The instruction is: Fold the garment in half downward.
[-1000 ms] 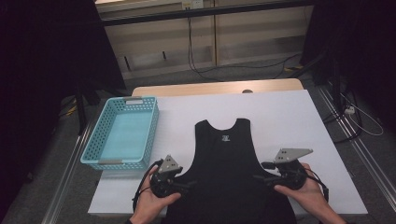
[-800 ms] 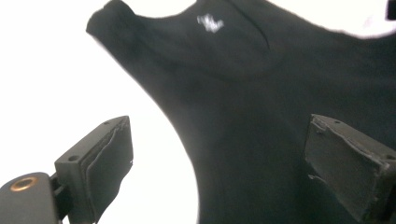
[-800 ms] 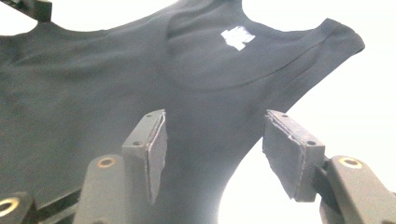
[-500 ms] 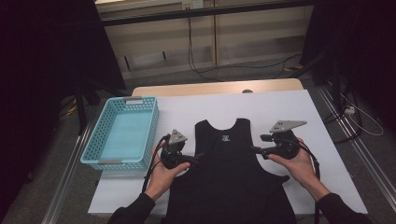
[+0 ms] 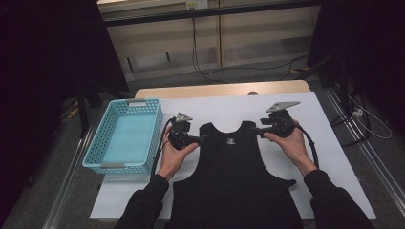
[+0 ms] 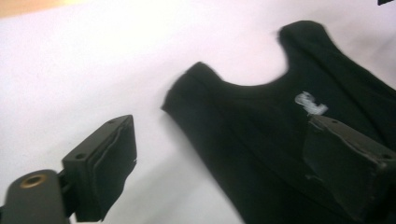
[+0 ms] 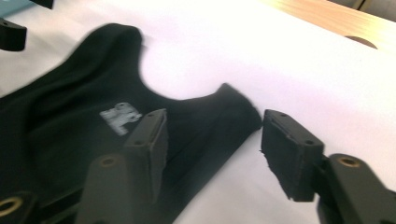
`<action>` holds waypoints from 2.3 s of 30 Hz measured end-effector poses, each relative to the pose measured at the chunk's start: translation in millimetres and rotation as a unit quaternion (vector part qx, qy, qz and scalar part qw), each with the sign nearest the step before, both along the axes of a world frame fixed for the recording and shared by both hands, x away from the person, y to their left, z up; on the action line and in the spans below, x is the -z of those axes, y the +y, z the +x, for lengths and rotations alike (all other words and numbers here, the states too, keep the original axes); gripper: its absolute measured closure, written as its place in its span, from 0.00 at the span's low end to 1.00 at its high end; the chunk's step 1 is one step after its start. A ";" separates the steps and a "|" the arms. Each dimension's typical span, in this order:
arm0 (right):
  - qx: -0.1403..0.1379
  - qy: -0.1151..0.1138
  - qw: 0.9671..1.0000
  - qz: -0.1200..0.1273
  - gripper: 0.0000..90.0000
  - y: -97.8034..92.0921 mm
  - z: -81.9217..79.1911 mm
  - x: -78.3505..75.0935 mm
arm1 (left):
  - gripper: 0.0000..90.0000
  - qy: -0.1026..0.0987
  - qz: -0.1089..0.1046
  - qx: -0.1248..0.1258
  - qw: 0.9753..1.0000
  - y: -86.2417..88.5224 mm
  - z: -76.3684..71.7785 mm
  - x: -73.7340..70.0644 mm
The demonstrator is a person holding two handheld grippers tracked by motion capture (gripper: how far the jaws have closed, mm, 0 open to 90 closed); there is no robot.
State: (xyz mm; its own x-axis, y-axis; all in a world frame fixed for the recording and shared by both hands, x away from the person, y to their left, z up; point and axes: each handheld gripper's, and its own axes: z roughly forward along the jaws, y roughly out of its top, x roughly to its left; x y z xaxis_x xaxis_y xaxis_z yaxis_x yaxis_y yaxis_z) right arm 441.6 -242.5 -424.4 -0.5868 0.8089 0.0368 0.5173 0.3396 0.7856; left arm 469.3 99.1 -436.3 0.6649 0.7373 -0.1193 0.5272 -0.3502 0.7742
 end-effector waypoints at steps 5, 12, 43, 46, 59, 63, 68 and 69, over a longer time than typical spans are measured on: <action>0.000 0.005 1.000 -0.019 0.57 4.8 21.5 4.7 | 0.20 0.008 -0.006 -0.009 1.000 -0.5 22.1 5.9; 0.000 0.003 1.000 -0.030 0.66 9.8 47.4 9.6 | 0.32 0.021 0.006 -0.019 1.000 -0.3 46.2 16.0; -0.016 0.059 0.998 -0.012 0.85 16.8 64.3 38.2 | 0.81 0.046 -0.007 0.050 0.998 -25.4 52.9 28.4; -0.026 0.067 0.997 -0.009 0.95 18.1 63.4 37.3 | 0.90 0.062 -0.029 0.050 0.996 -23.6 53.0 29.0; 0.004 0.022 1.000 0.010 0.98 12.7 57.9 15.8 | 0.94 0.017 -0.066 0.016 0.998 -13.4 51.1 7.2; 0.009 0.003 1.000 0.022 0.98 8.1 55.9 5.1 | 0.94 0.002 -0.076 0.020 0.997 -11.3 50.9 -4.2; 0.012 -0.015 0.999 0.030 0.98 6.2 56.1 -10.2 | 0.94 -0.023 -0.078 0.020 0.996 -13.3 50.4 -25.4; 0.013 -0.018 0.999 0.032 0.98 5.9 56.3 -13.5 | 0.94 -0.026 -0.078 0.021 0.996 -12.9 50.6 -29.0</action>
